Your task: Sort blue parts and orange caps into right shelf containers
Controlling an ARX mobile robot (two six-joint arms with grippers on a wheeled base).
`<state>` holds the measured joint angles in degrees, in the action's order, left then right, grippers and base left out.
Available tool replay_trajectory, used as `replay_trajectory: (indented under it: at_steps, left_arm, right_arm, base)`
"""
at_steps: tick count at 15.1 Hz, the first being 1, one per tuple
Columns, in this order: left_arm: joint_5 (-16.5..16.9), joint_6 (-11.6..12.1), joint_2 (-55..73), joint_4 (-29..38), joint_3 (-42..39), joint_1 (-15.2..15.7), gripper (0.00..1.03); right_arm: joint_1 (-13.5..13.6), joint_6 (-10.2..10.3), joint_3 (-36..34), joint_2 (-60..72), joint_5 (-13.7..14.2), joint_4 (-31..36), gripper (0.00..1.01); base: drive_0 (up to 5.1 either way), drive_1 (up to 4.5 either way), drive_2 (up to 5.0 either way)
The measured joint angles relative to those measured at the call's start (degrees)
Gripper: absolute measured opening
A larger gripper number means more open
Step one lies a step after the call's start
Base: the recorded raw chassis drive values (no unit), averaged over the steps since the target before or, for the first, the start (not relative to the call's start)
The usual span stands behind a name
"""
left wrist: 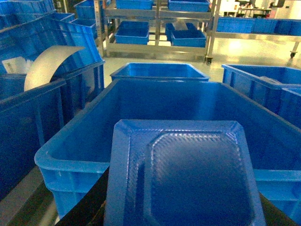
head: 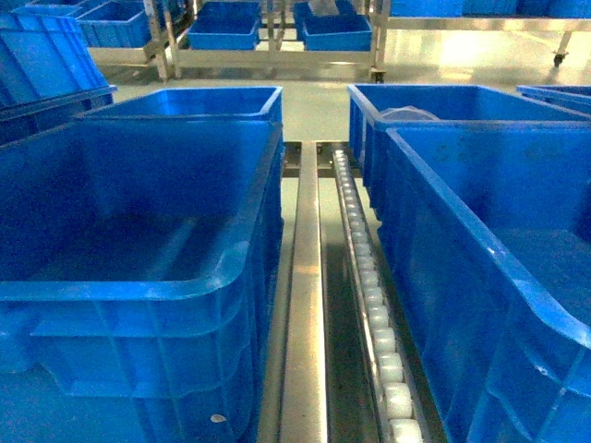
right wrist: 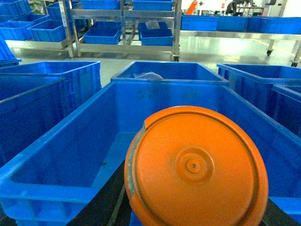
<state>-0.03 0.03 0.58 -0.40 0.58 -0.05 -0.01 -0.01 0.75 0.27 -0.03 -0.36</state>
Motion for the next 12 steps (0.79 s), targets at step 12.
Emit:
replay_trajectory:
  at_steps: [12]
  left_arm:
    - [-2.27,0.37,-0.46,3.02,-0.20,-0.98,0.43]
  right_arm:
    - [4.61,-4.13,-0.22,0.00,9.79,9.25,0.44]
  base:
    - [0.0,0.00,0.0]
